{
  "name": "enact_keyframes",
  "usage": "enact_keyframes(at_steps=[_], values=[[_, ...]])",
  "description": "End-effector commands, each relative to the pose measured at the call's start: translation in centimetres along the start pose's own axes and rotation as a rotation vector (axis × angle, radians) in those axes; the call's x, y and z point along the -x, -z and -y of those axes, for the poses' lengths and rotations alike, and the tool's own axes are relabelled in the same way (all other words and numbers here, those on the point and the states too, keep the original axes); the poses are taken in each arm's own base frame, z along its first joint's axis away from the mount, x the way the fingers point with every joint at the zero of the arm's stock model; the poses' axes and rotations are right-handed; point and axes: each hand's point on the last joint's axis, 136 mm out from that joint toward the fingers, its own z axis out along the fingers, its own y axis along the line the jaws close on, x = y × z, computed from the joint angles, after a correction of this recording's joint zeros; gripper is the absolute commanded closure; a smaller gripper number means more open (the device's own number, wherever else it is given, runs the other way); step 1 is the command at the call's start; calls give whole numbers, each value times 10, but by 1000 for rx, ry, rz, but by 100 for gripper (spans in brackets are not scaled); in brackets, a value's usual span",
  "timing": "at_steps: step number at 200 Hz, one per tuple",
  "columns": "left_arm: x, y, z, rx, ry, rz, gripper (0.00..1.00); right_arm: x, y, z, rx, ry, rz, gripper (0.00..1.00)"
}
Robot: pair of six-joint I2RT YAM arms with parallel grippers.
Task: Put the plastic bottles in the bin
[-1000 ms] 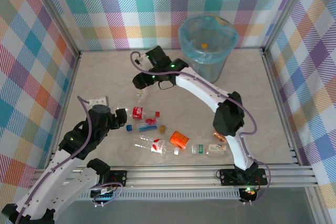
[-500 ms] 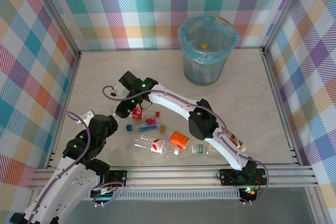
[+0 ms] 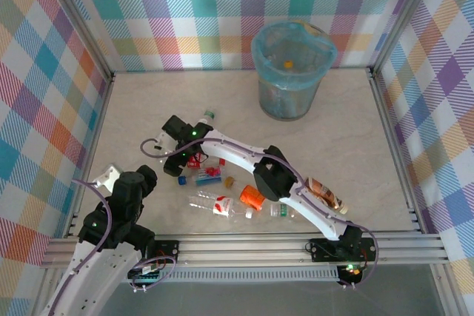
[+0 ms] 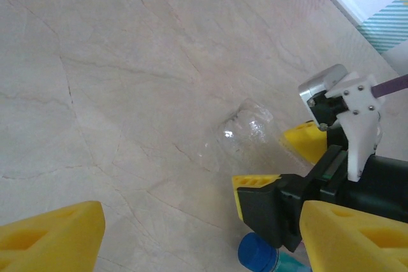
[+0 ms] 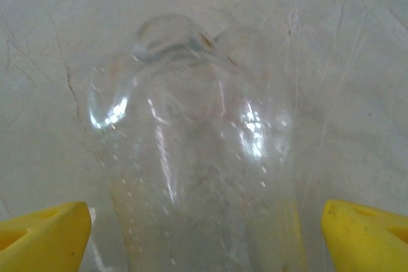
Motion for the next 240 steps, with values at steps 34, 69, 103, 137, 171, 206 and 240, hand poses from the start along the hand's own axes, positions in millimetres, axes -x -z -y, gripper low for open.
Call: enact_keyframes(at_steps=[34,69,103,137,171,206,240], values=[[8,5,-3,12,-27,26,22,20,-8,-9,-86,179,38,5],[10,7,-3,10,-37,33,23,15,-18,-7,-117,210,20,9],[10,7,-3,8,-52,31,23,23,-19,-6,-136,215,48,23],[13,8,-2,6,-66,41,24,36,-11,-4,-154,229,84,34],[23,14,1,-2,-90,75,26,59,15,1,-192,258,142,42],[44,28,8,-22,-119,144,27,102,70,6,-249,267,271,44],[74,48,19,-26,-169,224,28,148,143,1,-256,280,447,45]])
